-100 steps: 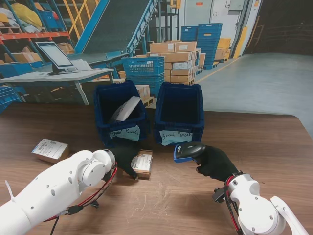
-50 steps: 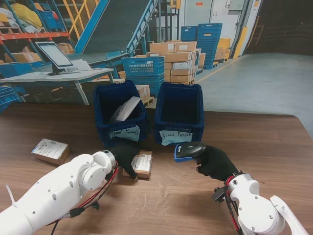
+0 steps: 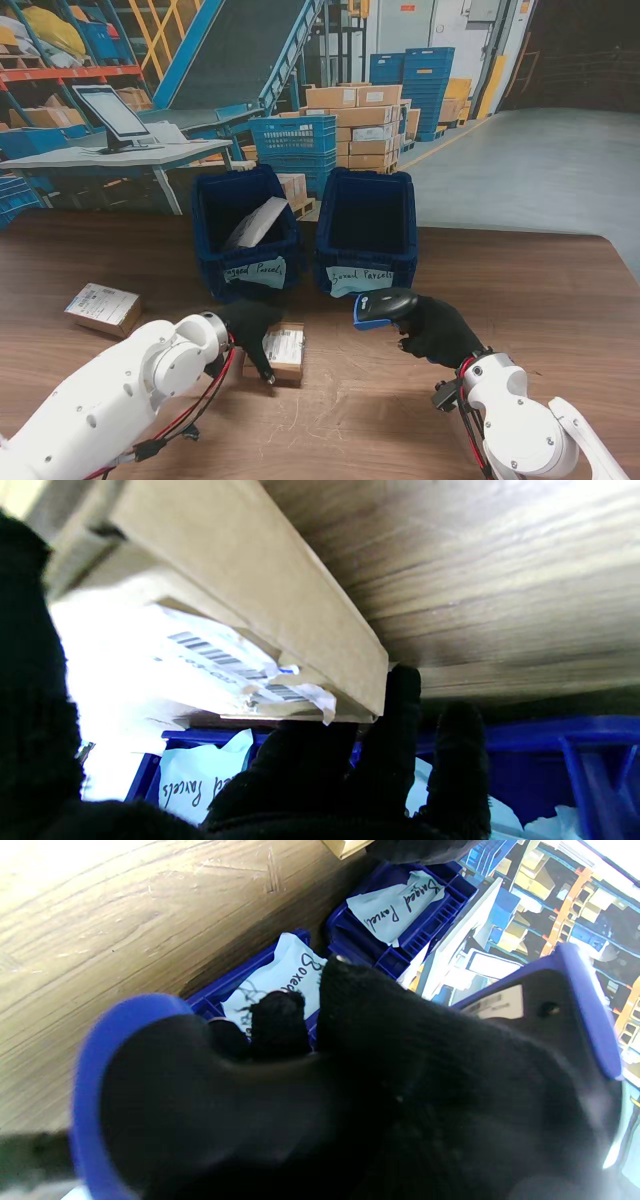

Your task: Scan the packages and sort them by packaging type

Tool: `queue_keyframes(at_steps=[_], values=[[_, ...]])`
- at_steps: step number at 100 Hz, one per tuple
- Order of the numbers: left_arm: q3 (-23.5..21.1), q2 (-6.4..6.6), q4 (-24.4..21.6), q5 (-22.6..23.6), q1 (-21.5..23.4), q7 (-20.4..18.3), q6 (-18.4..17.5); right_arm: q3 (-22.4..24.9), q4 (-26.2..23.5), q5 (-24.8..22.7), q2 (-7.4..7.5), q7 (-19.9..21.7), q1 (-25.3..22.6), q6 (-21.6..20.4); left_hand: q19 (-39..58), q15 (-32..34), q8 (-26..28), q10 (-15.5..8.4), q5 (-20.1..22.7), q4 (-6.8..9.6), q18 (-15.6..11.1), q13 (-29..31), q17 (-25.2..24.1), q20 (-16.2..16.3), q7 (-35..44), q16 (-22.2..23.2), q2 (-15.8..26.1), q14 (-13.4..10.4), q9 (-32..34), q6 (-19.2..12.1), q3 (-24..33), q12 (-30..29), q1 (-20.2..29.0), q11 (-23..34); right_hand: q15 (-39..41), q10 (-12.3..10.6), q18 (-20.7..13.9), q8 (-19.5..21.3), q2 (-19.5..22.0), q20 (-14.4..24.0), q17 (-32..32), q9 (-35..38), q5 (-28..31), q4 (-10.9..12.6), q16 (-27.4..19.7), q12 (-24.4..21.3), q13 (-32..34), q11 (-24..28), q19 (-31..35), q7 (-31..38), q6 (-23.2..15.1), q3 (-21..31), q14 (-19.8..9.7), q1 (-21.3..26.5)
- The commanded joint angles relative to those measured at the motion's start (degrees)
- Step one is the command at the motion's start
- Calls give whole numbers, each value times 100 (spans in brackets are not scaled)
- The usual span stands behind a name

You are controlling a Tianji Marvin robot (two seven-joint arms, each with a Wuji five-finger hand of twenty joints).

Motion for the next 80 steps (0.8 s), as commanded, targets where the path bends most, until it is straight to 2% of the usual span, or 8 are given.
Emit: queue_keyframes(at_steps=[1, 21, 35, 80], values=[[53, 60, 128, -37, 297, -176, -40, -20, -58, -24, -34, 61, -15, -21, 192, 1253, 69, -1103, 1003, 573, 75, 1002, 52, -22, 3666, 437, 1227, -456, 1216, -2180, 3028, 390, 2147, 1055, 44, 39, -4, 189, 247, 113, 102, 130, 431, 56, 131, 36, 128, -19, 153, 179, -264, 557, 91, 505], [-362, 62, -305, -27, 608, -275, 14, -54, -95, -64, -41, 18, -3, 3, 257, 1299, 47, -1054, 1018, 577, 81, 1038, 54, -6, 3672, 488, 1196, -426, 1242, -2108, 3092, 434, 2148, 1084, 39, 44, 0, 189, 251, 111, 104, 132, 431, 56, 129, 35, 126, -20, 152, 179, -264, 556, 85, 504], [-583, 58, -610, 167, 781, -227, 61, -69, -103, -67, -42, 9, 3, 17, 296, 1330, 62, -1037, 1018, 575, 77, 1045, 70, 1, 3681, 525, 1191, -420, 1245, -2098, 3111, 456, 2145, 1095, 41, 39, -14, 189, 249, 109, 100, 132, 431, 57, 132, 37, 126, -21, 149, 178, -264, 556, 90, 503], [-1038, 61, -1387, 639, 1252, -182, 103, -68, -154, -88, -48, -26, -33, 34, 371, 1349, 102, -1034, 997, 557, 71, 1043, 95, 2, 3668, 587, 1216, -419, 1237, -2096, 3108, 479, 2144, 1098, 38, 44, -1, 189, 247, 112, 111, 129, 431, 54, 137, 40, 124, -23, 149, 178, -264, 552, 95, 509]])
